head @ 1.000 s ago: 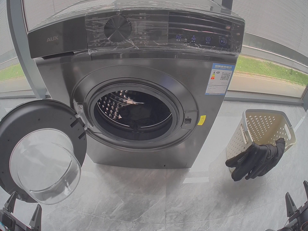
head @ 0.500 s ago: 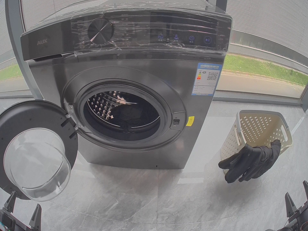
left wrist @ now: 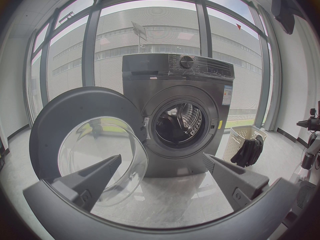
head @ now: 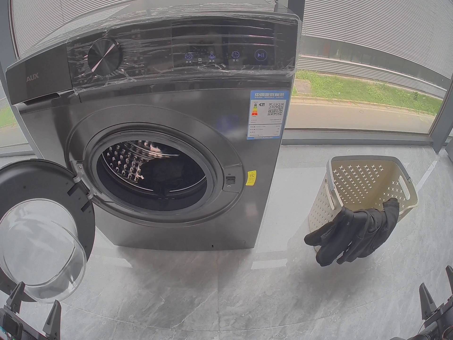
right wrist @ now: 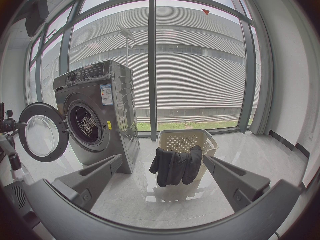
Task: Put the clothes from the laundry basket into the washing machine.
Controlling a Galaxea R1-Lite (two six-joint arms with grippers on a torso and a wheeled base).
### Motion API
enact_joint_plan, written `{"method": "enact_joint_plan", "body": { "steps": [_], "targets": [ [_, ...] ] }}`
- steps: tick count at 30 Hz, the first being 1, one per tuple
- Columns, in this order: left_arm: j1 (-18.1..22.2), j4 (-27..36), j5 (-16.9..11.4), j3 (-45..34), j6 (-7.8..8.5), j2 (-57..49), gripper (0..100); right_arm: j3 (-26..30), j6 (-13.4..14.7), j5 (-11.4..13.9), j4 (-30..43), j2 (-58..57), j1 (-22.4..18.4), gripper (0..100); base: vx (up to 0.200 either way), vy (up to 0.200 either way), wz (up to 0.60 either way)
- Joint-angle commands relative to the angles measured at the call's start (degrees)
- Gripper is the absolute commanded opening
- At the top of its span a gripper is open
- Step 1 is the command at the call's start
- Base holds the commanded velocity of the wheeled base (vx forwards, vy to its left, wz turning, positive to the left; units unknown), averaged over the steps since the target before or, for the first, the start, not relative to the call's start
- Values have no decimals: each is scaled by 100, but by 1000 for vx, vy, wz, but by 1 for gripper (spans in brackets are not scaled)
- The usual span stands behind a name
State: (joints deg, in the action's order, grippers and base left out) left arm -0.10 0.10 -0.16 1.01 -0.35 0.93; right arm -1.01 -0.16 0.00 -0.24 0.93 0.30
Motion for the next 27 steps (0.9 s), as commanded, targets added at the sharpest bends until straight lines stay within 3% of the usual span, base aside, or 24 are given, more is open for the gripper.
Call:
{"method": "enact_joint_plan", "body": {
  "steps": [1, 27],
  "targets": [
    [1, -1, -2, -92, -9, -75, 100, 101, -2, 0, -2, -40, 5, 100, 0, -200, 0],
    [1, -1, -2, -92, -9, -75, 100, 101, -2, 9, -2, -40, 5, 100, 0, -200, 0]
  ]
}}
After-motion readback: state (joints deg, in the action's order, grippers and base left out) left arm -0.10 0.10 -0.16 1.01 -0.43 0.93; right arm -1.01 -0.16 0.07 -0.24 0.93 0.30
